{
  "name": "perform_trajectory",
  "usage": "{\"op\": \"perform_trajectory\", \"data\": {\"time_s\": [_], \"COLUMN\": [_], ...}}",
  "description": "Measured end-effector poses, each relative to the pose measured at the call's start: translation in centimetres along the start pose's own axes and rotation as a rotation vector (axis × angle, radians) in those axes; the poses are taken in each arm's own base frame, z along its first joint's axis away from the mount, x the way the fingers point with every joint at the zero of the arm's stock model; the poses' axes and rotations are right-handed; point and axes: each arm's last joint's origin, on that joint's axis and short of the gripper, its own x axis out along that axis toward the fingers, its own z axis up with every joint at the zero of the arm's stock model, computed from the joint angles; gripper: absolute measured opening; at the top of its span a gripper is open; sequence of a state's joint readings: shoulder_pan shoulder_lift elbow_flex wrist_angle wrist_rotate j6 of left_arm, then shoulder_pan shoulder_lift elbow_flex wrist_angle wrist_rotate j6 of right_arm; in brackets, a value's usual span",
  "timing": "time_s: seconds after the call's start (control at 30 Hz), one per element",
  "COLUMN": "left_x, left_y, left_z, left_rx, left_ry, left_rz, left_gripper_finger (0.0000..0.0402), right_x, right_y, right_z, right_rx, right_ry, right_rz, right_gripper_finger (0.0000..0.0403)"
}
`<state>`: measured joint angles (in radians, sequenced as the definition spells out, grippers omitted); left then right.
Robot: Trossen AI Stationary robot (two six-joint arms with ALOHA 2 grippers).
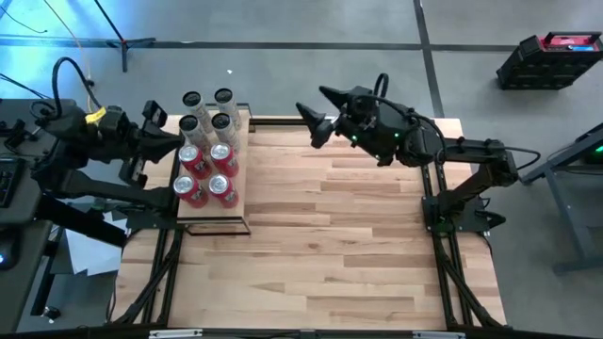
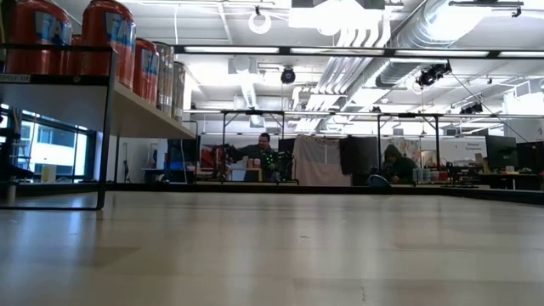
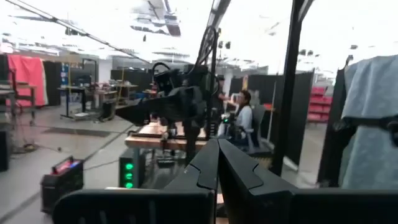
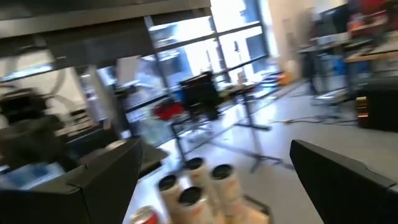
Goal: Place canned beverage on shelf
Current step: Return to Home Position
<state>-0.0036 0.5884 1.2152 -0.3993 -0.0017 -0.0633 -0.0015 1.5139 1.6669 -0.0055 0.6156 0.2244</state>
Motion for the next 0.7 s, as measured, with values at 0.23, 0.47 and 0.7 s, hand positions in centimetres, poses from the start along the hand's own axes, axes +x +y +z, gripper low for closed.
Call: {"op": "perform_trajectory", "data": {"time_s": [0.23, 0.47, 0.7], "left_x": [0.1, 1.5, 3.0], "left_y": [-0.3, -0.6, -0.6], "left_z": [-0.5, -2.6, -5.3], "left_rx": [0.019, 0.07, -0.005], "left_ry": [0.001, -0.081, -0.087], "left_rz": [-0.102, -0.27, -0.303], "left_gripper_finger": [0.0, 0.0, 0.0], "right_x": [-0.9, -2.4, -4.3], "right_y": [0.3, 0.4, 1.0], "right_z": [-0.4, -1.4, -2.5], "right_rx": [-0.064, -0.105, -0.227], "right_ry": [0.055, 0.276, 0.416], "right_rz": [-0.054, 0.159, 0.223], "right_gripper_finger": [0.0392, 0.0328, 0.0117]}}
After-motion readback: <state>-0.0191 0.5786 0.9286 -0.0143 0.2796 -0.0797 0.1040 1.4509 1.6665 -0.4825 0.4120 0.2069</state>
